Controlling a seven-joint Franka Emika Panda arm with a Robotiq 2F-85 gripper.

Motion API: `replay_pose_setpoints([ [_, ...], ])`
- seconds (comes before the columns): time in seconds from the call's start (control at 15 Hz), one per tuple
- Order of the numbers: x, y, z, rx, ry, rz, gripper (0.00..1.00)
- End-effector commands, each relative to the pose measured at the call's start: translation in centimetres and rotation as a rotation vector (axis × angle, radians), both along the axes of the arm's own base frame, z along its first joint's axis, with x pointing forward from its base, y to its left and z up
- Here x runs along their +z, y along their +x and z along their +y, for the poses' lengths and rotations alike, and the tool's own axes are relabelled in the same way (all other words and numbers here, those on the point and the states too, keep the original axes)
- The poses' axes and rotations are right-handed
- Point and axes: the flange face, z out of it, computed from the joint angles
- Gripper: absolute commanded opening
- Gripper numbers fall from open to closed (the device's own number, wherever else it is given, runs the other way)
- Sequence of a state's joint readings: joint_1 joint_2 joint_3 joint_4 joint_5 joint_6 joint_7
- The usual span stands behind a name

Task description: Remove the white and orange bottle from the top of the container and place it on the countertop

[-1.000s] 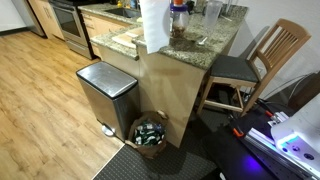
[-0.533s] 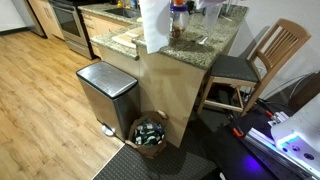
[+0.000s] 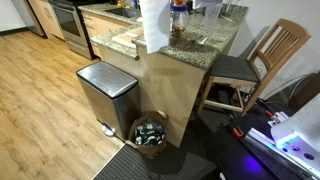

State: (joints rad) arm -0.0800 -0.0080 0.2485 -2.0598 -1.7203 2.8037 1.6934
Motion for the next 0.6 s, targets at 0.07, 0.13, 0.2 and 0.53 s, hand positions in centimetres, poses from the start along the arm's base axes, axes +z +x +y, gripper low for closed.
replay_pose_setpoints([
  [0.07, 0.7, 1.7, -1.6, -0.017, 0.086, -0.076, 1.00],
  [0.13, 0.8, 0.5, -1.0, -0.020, 0.058, -0.057, 1.00],
  [0.2, 0.9, 0.6, -1.3, -0.027, 0.072, -0.069, 1.00],
  [0.53, -0.1, 2.0, -0.6, -0.018, 0.114, -0.026, 1.00],
])
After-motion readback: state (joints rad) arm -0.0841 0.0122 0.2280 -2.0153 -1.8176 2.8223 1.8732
